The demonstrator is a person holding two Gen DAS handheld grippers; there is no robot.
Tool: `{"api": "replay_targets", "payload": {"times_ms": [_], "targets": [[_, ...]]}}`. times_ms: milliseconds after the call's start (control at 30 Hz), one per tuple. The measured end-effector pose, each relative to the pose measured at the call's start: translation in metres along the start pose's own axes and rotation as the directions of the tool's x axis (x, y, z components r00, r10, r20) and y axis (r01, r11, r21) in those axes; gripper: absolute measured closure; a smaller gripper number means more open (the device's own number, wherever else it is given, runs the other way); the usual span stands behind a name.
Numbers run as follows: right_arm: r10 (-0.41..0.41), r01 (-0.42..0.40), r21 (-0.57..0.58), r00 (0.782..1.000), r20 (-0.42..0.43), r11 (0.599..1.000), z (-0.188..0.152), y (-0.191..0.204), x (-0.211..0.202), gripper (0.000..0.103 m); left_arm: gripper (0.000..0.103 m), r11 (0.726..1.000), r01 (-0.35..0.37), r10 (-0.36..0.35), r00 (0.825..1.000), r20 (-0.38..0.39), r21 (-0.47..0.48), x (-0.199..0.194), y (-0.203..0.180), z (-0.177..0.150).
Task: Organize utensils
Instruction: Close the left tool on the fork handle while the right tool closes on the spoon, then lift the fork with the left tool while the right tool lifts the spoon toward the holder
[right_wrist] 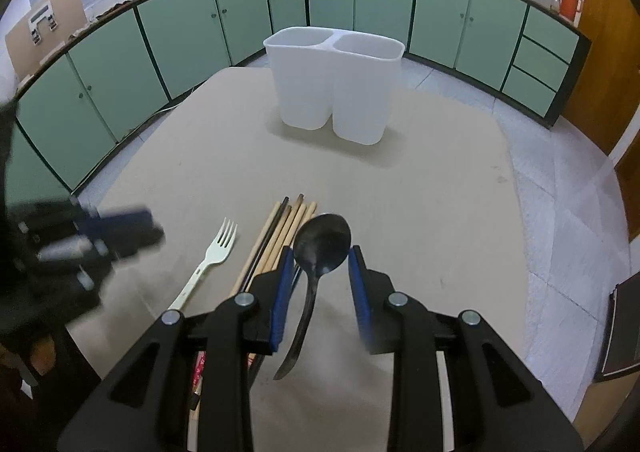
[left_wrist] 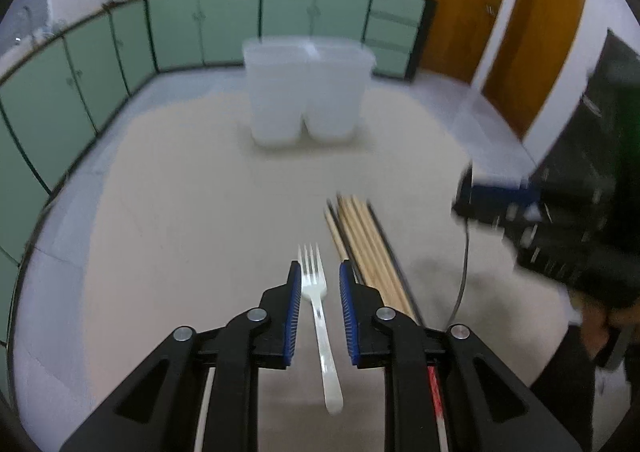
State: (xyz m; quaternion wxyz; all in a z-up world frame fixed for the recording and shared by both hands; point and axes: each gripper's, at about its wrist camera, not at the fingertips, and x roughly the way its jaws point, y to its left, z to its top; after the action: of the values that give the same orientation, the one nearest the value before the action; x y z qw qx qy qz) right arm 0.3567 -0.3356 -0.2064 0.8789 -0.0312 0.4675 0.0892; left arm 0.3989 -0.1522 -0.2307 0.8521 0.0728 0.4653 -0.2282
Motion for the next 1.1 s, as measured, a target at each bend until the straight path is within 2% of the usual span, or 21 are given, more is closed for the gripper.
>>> {"api": "replay_targets", "payload": {"times_ms": [100,367,667,700,767,833,933,1033,1100], "targets": [[0.004,-0.004,0.008,1.0,-0.005,1.0,0.001,-0.001,0.004,0.076,0.077,1.0,-0.016,0.018,0.996,-0.088,0.022,0.024,-0.005,-0.012],[0.008,-0.008,0.02,1.0,-0.005,1.0,-0.002,-0.009,0.003,0.076,0.076,1.0,-0.025,0.027,0.985,-0.172,0.018,0.065,-0.007,-0.014],[0.007,-0.007,0.022,1.0,-0.012,1.0,-0.001,-0.015,0.007,0.076,0.077,1.0,-0.015,0.016,0.98,-0.197,0.005,0.08,-0.006,0.001],[0.007,-0.007,0.02,1.0,-0.012,1.0,-0.001,-0.015,0.007,0.076,0.079,1.0,-0.016,0.015,0.98,-0.196,-0.001,0.078,-0.005,0.0],[0.006,-0.006,0.018,1.0,-0.013,1.0,-0.001,-0.014,0.007,0.076,0.09,1.0,-0.005,0.002,0.981,-0.196,-0.014,0.077,-0.003,0.0],[0.005,-0.005,0.013,1.0,-0.014,1.0,-0.001,-0.013,0.007,0.076,0.095,1.0,0.003,-0.007,0.981,-0.192,-0.021,0.073,0.001,-0.001],[0.002,-0.002,0.008,1.0,-0.015,1.0,0.0,-0.011,0.006,0.076,0.095,1.0,-0.001,-0.001,0.984,-0.18,-0.014,0.069,0.002,0.0],[-0.001,0.001,0.01,1.0,-0.016,1.0,0.0,-0.01,0.007,0.076,0.093,0.999,-0.019,0.025,0.977,-0.214,0.028,0.074,-0.002,-0.003],[-0.002,0.002,0.013,1.0,-0.016,1.0,-0.001,-0.01,0.007,0.076,0.086,0.997,-0.04,0.054,0.976,-0.213,0.07,0.075,-0.009,-0.002]]}}
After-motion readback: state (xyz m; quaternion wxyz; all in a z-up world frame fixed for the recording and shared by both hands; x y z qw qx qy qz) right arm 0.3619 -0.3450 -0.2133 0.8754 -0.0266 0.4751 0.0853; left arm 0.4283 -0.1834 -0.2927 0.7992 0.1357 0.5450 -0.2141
